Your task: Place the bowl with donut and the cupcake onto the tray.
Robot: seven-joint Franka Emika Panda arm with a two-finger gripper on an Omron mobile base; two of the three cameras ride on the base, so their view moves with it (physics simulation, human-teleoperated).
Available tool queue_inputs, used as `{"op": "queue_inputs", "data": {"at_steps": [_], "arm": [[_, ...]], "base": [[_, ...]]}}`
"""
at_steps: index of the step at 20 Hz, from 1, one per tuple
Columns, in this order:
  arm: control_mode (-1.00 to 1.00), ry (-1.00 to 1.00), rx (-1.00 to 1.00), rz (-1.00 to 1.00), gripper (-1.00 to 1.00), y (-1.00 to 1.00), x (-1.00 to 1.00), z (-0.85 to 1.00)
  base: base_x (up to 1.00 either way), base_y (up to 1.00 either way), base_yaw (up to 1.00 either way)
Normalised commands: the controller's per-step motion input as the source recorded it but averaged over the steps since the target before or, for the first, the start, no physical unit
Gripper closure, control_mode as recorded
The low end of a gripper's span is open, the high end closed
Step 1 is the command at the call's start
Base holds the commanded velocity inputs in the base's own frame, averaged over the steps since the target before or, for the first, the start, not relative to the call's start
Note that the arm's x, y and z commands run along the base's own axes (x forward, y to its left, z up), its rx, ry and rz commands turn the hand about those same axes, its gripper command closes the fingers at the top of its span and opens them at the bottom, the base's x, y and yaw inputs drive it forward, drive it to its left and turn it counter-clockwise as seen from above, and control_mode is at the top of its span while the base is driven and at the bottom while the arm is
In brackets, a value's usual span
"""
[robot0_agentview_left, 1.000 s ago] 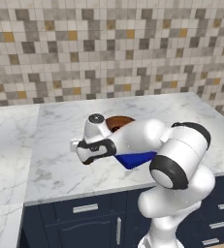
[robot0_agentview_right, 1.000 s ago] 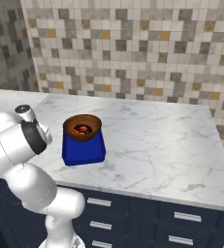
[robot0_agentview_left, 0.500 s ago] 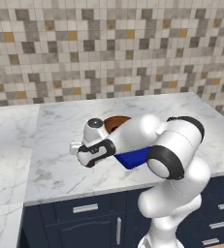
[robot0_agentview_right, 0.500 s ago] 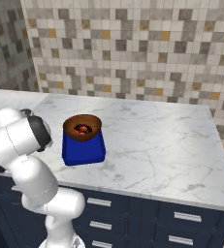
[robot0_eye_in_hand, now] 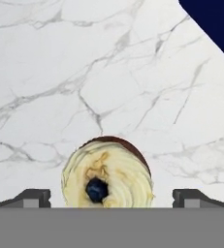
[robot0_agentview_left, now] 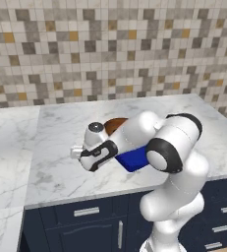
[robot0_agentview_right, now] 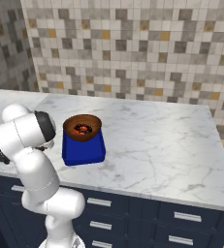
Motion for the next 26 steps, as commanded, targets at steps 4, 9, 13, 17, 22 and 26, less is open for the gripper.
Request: {"op": "queue_inputs", "data": {"at_steps": [4,9,13,17,22,26], "arm": [[-1.0,0.0,0.0,0.0,-1.0,0.05,0.09,-0.11],[-1.0,0.0,0.0,0.0,1.0,0.03,0.0,-0.04],[-1.0,0.0,0.0,0.0,1.0,0.0,0.0,0.0],[-1.0,0.0,0.0,0.0,1.0,-0.07,0.0,0.18],[-1.0,0.0,0.0,0.0,1.0,-0.05,0.0,0.41],[-1.0,0.0,0.0,0.0,1.0,-0.21,-0.04,0.45]], "base": [[0.0,0.0,0.0],[0.0,0.0,0.0],[0.0,0.0,0.0],[0.0,0.0,0.0],[0.0,0.0,0.0],[0.0,0.0,0.0]]}}
